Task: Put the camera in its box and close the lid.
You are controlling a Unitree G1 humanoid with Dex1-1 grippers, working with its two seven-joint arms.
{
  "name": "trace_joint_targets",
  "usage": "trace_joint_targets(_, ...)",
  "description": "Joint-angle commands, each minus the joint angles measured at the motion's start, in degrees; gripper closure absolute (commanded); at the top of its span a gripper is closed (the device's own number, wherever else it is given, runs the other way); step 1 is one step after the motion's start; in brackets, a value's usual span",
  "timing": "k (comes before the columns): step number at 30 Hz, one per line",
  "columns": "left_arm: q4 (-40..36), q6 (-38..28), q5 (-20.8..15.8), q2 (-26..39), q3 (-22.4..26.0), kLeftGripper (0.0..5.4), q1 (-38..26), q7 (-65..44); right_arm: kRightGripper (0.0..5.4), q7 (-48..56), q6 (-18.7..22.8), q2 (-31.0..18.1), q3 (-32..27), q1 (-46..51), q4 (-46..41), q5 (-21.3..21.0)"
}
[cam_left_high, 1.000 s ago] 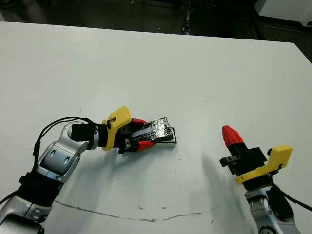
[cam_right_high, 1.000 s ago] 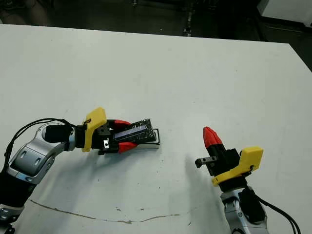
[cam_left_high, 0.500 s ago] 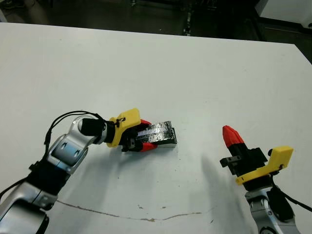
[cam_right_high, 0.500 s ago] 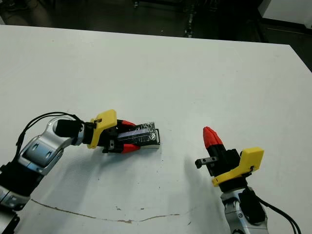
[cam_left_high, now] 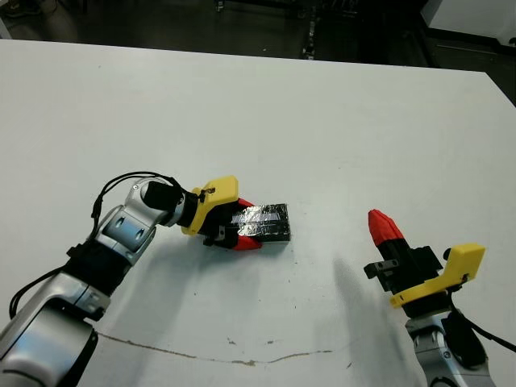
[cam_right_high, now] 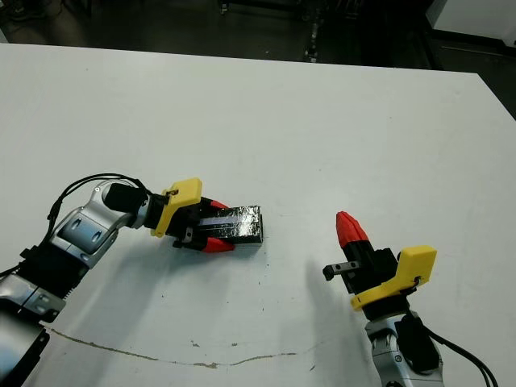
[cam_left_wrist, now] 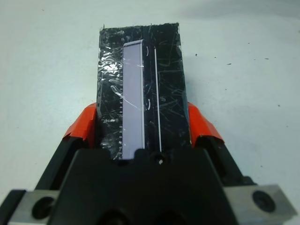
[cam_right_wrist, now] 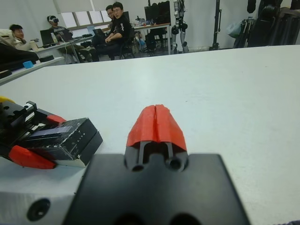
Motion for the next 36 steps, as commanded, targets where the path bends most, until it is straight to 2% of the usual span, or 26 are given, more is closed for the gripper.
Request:
trace_joint_targets(1, 2.2, 3.4, 1.2, -2.5, -3.1, 2.25, 2.3, -1.8, 5.4, 0.2, -0.7, -0.3, -0.1, 0.7, 0.3, 0.0)
trace_joint_targets(8, 3.4, 6.7, 0.4, -5.3, -3.6, 2.25, 1.1, -2.9, 5.4, 0.0, -0.4, -0.3, 0.1, 1.0, -0.1, -0.2)
trace_joint_targets(13, 0.2, 11.1, 1.7, -6.2, -5.5, 2.25, 1.1, -1.8, 5.4, 0.2, -0.8, -0.3, 0.1, 1.1, 0.1, -0.2)
trace_joint_targets(20, -2.9, 8.3, 4.2, -6.3, -7.7, 2.25, 1.7, -0.8, 5.4, -0.4, -0.7, -0.2, 0.4, 1.3, -0.1, -0.6)
trace_joint_targets(23, -3.5, 9.3, 4.9, -6.4, -8.5, 2.25, 1.1, -0.8, 5.4, -0.3, -1.2, 0.0, 0.5, 1.4, 0.2, -0.6)
trace_joint_targets(26, -5.8, 11.7, 7.2, -6.0, -9.9, 2.25, 0.7, 1.3, 5.4, -0.6, -0.7, 0.1, 0.6, 1.5, -0.1, -0.6)
trace_joint_targets(30, -9.4, 12.2, 10.7, -4.9, -11.5, 1.67, 0.9, 3.9, 5.4, -0.6, -0.7, 0.0, 0.7, 1.4, -0.2, -0.5)
trace_joint_targets(36, -9.2, 10.0, 11.8, -3.9, -10.7, 0.92, 1.7, 4.8, 5.4, -0.1, -1.5, -0.2, 0.6, 1.2, 0.4, -0.8)
